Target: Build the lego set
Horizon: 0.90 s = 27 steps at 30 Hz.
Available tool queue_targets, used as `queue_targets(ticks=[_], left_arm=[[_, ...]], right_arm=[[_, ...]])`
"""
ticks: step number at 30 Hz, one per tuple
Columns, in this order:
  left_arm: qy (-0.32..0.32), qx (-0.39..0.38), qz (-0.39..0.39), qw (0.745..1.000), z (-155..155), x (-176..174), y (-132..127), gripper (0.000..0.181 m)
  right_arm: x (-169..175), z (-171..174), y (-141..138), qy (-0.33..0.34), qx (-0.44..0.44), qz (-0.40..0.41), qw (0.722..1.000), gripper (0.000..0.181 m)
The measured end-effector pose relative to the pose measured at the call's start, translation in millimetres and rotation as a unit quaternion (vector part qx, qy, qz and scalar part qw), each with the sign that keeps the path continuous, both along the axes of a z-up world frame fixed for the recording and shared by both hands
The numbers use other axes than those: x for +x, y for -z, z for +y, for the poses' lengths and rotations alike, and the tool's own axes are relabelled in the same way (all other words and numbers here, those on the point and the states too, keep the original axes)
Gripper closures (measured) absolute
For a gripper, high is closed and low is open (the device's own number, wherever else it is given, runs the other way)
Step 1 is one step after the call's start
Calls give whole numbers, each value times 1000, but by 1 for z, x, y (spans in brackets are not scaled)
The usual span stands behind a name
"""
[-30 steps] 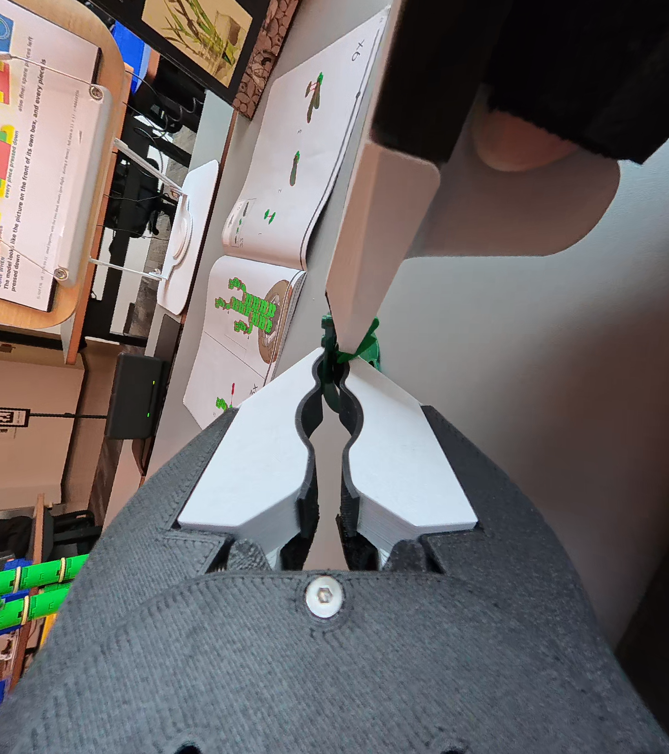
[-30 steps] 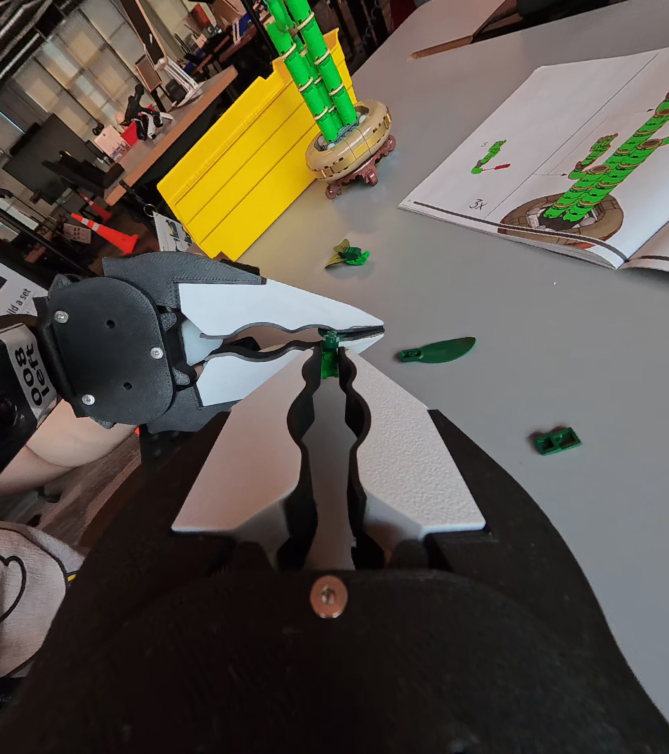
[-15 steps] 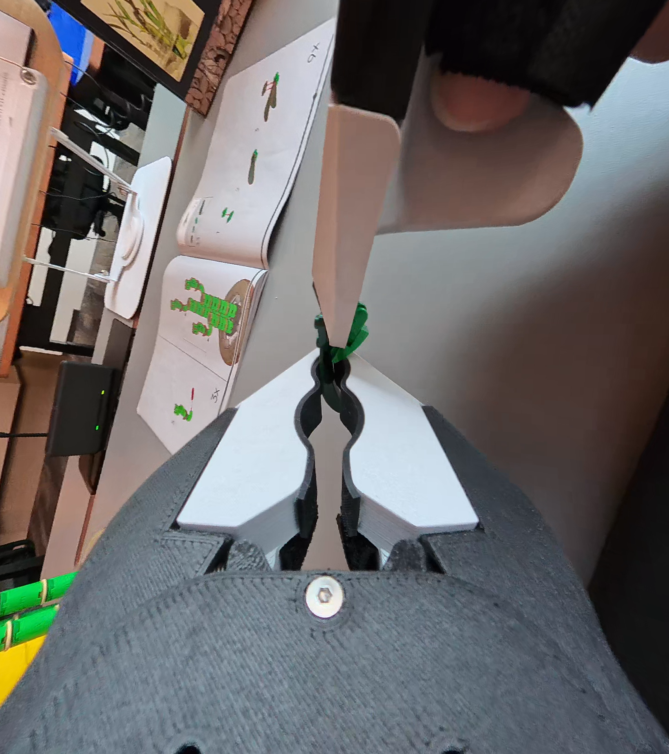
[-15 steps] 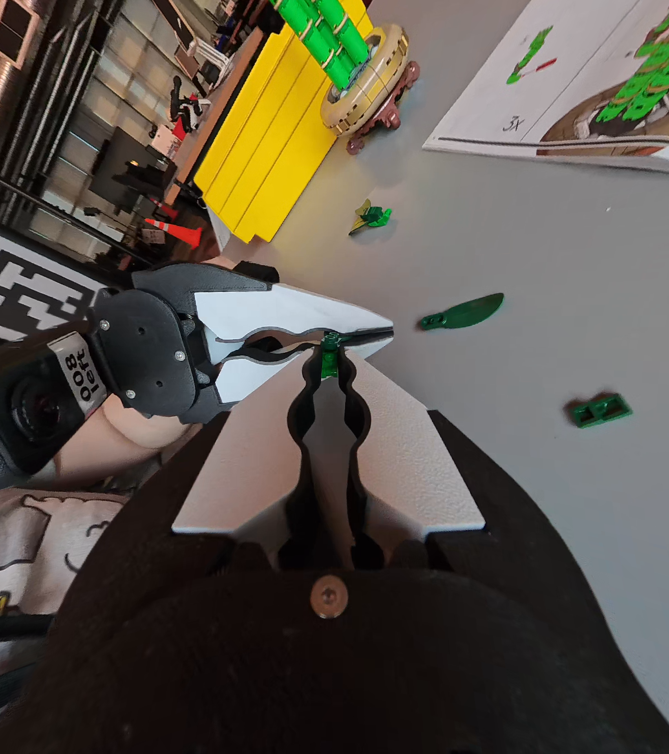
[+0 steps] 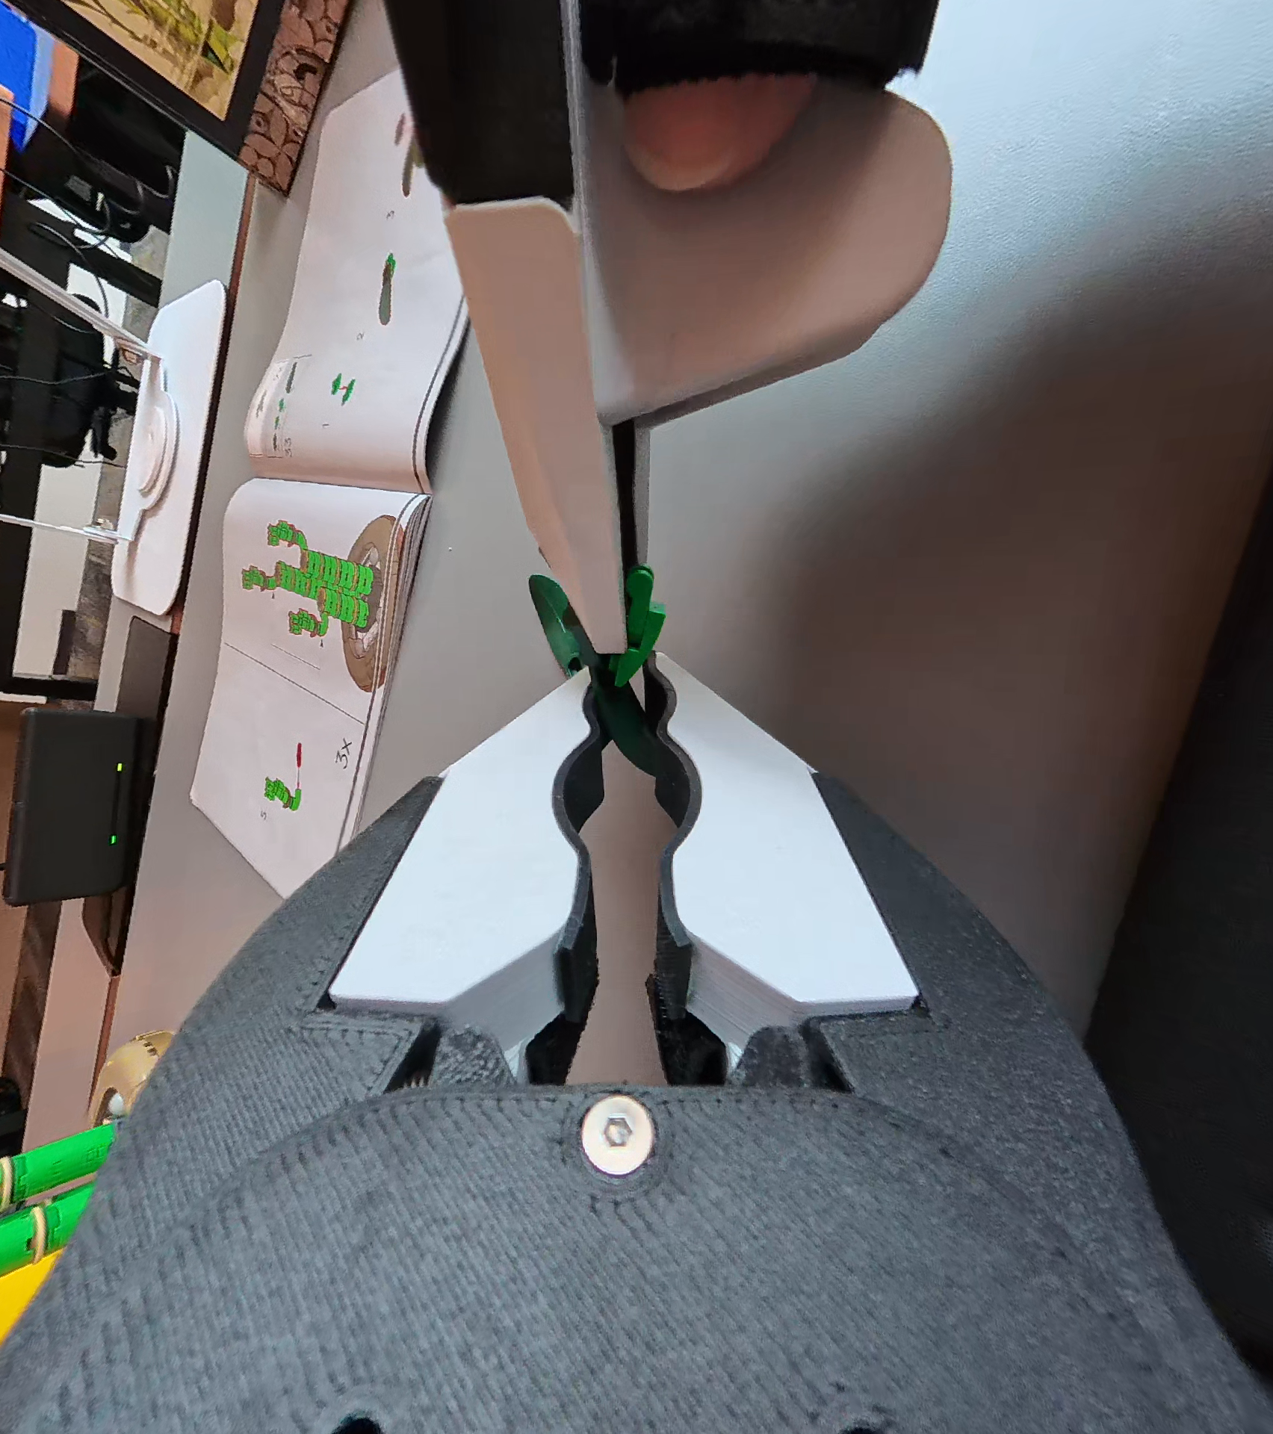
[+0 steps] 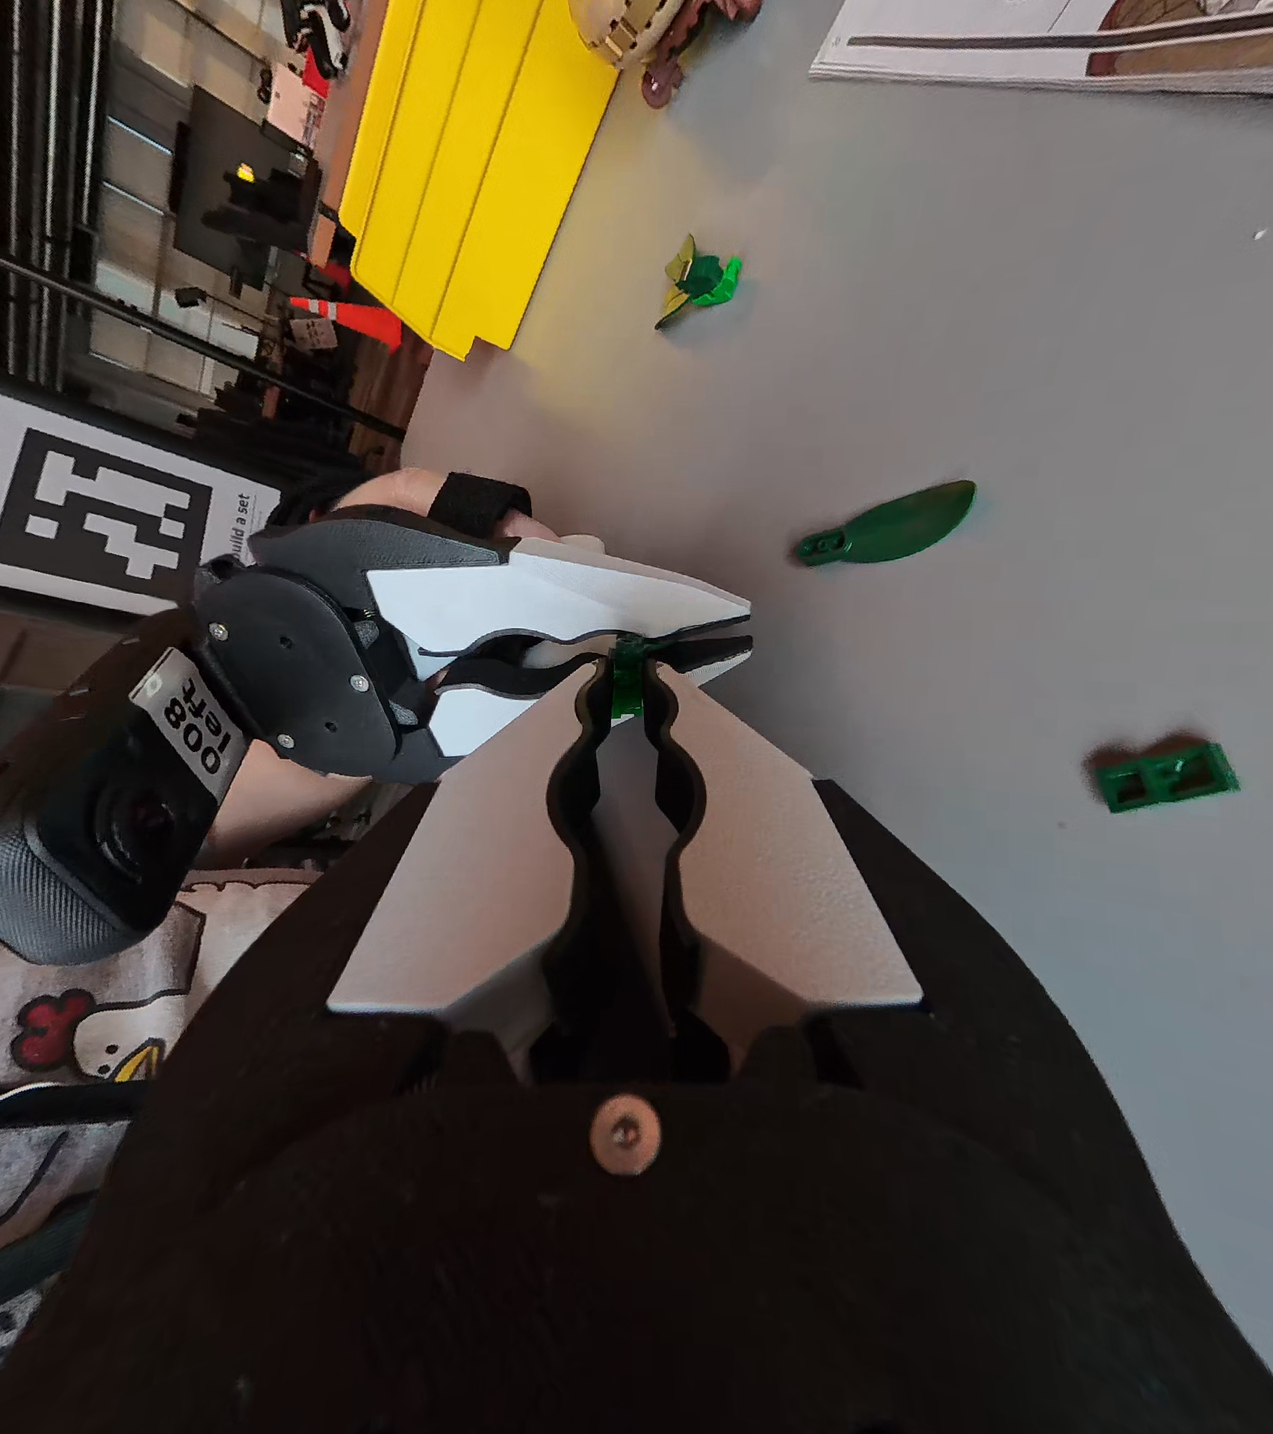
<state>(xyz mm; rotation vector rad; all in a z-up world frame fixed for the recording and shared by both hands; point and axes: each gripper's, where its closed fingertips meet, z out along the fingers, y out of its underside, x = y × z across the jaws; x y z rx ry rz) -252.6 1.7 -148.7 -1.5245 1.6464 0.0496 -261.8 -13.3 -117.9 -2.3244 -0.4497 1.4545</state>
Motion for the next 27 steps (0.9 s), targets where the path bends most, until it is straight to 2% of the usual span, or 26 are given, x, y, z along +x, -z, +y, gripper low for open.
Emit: queue_targets(ticks=[16, 27], left_arm=[[5, 70, -21, 997, 4, 3, -16, 175], [16, 84, -34, 996, 0, 7, -21, 176]], right_arm=[[0, 1, -7, -10, -2, 28, 1000, 175], [5, -1, -11, -22, 13, 23, 999, 176]])
